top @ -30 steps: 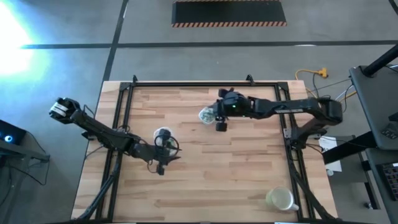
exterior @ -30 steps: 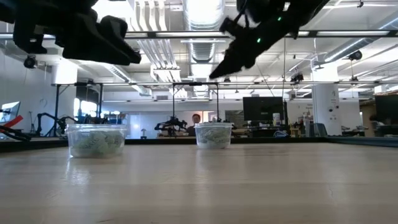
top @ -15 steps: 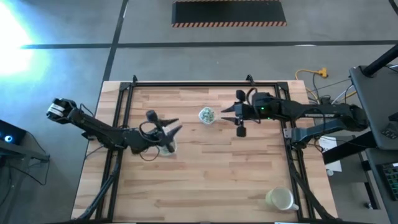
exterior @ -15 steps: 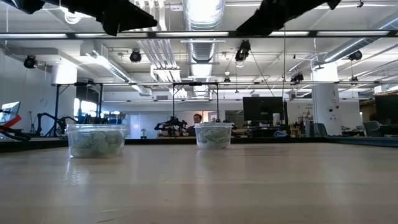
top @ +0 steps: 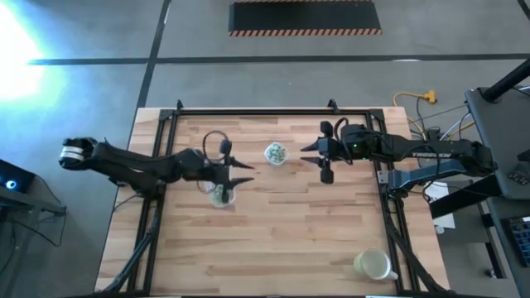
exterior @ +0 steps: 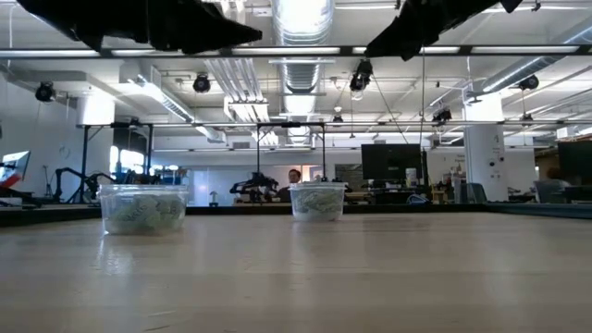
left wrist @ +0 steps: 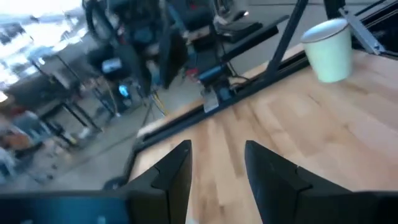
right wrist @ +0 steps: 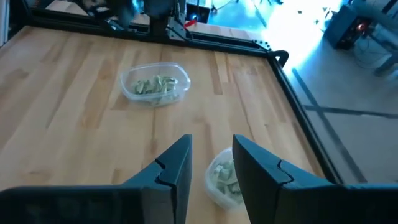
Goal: Pick and place items into bin
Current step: Return to Home Position
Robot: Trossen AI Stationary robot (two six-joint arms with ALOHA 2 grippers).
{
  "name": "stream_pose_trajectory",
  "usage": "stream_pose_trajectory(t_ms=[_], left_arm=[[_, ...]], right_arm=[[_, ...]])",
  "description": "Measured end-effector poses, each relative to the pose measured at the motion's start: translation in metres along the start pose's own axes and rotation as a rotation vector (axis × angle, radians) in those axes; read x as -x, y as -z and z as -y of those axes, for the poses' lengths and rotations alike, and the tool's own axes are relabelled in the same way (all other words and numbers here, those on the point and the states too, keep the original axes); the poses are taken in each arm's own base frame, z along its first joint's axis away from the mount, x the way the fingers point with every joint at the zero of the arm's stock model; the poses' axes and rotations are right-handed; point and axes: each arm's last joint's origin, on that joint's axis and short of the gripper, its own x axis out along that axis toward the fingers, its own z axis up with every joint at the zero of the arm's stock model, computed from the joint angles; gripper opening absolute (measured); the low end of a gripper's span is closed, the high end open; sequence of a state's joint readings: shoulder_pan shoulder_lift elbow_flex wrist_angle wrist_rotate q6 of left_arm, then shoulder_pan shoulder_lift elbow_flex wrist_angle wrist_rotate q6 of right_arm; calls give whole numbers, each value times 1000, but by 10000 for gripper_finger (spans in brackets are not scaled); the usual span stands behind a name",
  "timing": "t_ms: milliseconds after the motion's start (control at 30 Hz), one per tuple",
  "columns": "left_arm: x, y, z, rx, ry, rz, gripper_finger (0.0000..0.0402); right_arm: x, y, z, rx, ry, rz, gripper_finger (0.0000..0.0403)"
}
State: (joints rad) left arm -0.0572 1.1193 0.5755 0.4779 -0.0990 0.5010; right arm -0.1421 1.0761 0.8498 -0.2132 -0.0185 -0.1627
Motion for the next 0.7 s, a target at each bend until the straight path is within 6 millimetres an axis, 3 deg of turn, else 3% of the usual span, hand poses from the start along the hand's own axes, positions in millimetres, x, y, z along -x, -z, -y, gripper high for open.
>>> stream_pose_trajectory(t_ms=[200, 367, 700], left_arm=[[-1, 23, -21, 65, -57, -81, 132], [5, 20, -26, 84, -81, -68, 132], [58, 0, -31, 140, -137, -17, 132]], right_arm=[[1, -2, 0, 55, -3, 15, 102], [1, -2, 0, 59, -4, 14, 95], [3, -8, 0, 89, -14, 72, 89]])
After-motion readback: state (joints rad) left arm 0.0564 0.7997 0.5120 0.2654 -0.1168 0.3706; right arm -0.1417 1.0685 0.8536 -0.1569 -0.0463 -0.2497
